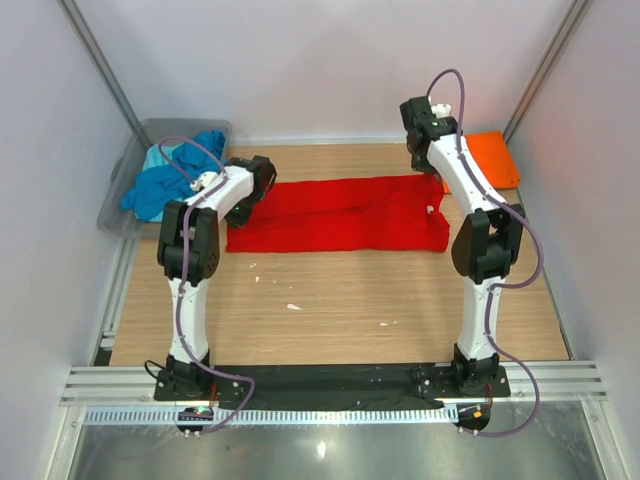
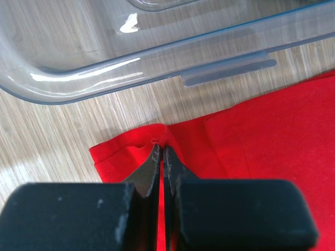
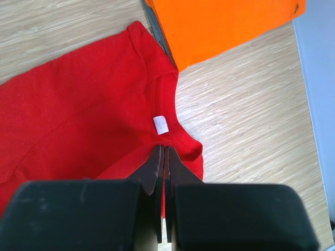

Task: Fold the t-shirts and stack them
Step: Fold the tshirt

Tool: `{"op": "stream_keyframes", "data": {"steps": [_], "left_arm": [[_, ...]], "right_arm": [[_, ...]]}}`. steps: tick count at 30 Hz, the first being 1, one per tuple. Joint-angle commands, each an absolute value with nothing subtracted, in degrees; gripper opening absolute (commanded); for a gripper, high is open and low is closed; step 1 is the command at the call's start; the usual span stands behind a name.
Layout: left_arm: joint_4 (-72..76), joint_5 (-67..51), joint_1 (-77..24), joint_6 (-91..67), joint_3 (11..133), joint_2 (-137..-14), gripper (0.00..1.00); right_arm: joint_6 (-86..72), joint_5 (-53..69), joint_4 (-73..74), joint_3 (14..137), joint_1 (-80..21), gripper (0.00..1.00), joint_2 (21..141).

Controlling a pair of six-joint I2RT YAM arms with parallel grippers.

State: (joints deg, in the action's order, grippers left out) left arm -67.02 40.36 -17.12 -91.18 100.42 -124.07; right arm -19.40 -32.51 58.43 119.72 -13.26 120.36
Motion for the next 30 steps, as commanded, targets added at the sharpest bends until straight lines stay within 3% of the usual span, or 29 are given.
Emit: {"op": "stream_keyframes", "data": {"steps": [1,22,26,30], "left_arm": [[-70.13,44.12,-16.61,-92.64,102.66,-125.07,0.0],[-72.6,44.21,-16.52,-93.78,106.52,-127.61,0.0],[-73.91,44.12,-16.52,-93.52,107.93,-127.71,0.19],[-74.44,45.0,-16.61,-93.6,107.76,-125.34,0.24]], "right_arm": [[-17.32,-33.49,55.64,122.43,-12.92,0.01,121.11],[-15.55,-33.93,54.14,122.52,-13.01,0.01,123.84],[-15.82,-32.52,53.35,121.29,-13.01,0.01,123.4],[-15.82,-31.73,52.12,120.06,-13.01,0.01,123.05]]}}
